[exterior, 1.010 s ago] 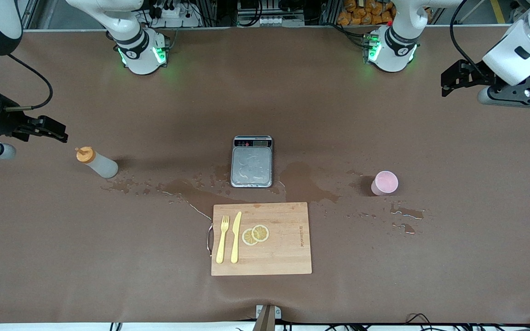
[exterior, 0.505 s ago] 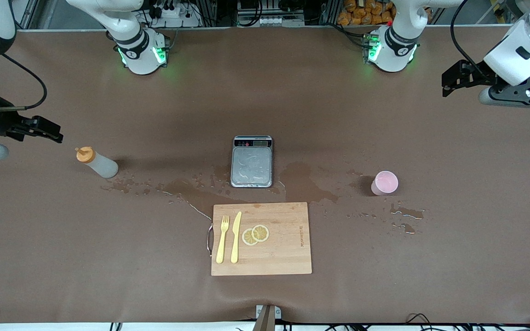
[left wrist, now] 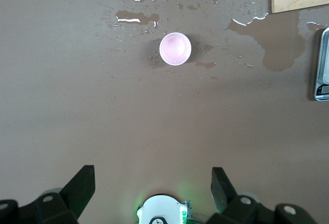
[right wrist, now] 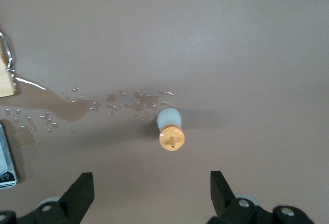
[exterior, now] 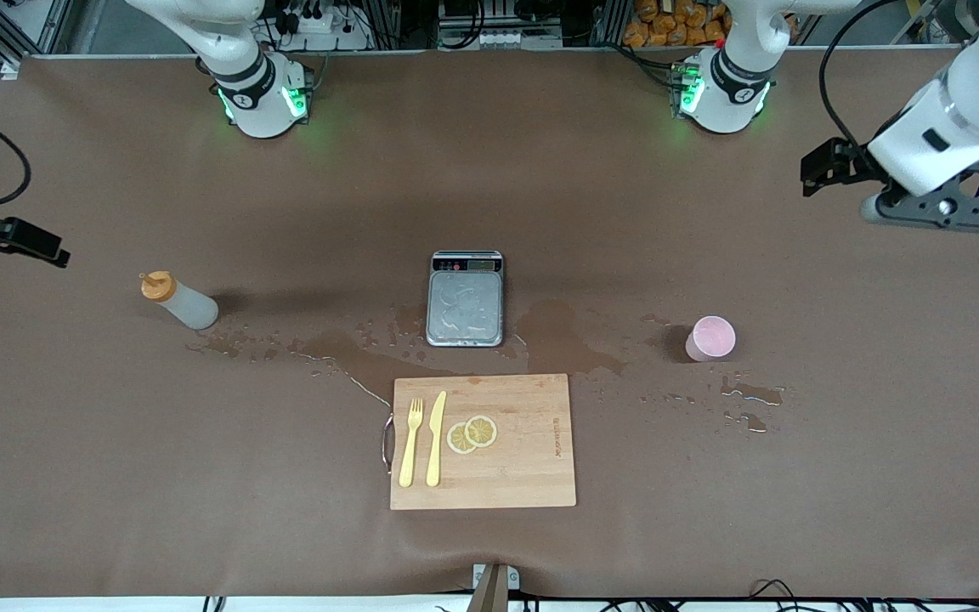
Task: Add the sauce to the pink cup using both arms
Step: 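Reach the left gripper to the cup while the right gripper nears the bottle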
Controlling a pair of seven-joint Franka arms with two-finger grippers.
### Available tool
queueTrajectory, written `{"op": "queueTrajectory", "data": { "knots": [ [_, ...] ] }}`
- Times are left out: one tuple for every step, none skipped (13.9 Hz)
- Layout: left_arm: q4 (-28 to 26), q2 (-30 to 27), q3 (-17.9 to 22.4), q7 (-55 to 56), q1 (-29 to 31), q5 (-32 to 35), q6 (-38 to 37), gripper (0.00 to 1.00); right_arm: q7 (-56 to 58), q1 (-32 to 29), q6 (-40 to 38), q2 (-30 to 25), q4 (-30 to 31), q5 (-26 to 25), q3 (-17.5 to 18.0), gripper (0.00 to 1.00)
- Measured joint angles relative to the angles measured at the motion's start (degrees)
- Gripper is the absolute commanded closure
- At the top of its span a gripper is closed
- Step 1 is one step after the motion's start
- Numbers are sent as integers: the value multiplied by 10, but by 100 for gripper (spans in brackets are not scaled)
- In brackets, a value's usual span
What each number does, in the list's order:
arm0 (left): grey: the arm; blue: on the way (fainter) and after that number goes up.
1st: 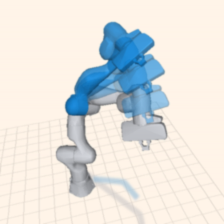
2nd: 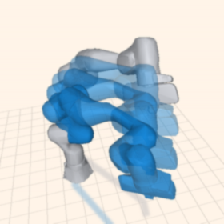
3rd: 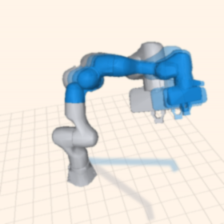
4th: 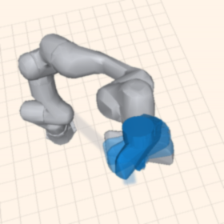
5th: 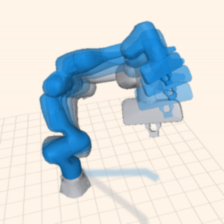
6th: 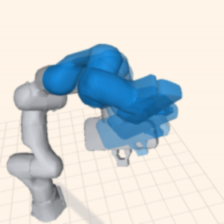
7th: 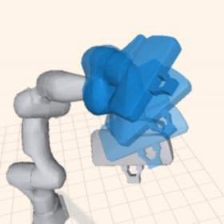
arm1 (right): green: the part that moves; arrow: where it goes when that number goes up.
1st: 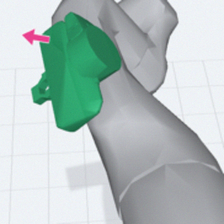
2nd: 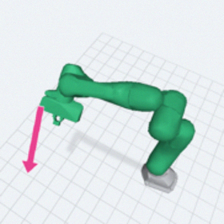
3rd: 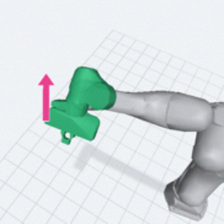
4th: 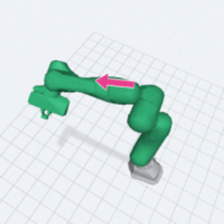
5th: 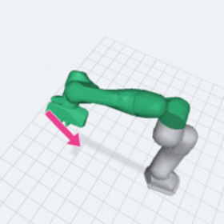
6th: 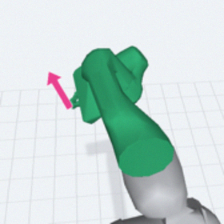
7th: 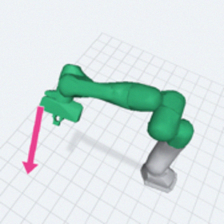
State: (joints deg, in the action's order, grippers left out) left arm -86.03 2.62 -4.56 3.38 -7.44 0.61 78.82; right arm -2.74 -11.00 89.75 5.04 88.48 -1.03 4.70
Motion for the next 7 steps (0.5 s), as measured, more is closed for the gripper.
{"op": "queueTrajectory", "data": {
  "knots": [
    [1,5,0,0,0,0,1,0,0,-5,0,3,0,0,0,0],
    [1,9,0,0,1,0,3,0,0,-7,0,7,-1,0,-1,0],
    [2,10,1,0,2,0,8,0,0,-11,0,12,-1,0,-1,0],
    [2,12,1,0,2,0,18,0,-1,-19,0,18,-2,6,-1,0],
    [2,14,1,0,2,-1,34,0,-3,-33,0,24,-2,23,-1,0],
    [2,19,1,0,3,-1,45,0,-8,-52,0,32,-2,49,-1,0],
    [1,26,1,0,3,-1,52,0,-17,-75,-9,40,-2,77,-2,0]
  ]
}}
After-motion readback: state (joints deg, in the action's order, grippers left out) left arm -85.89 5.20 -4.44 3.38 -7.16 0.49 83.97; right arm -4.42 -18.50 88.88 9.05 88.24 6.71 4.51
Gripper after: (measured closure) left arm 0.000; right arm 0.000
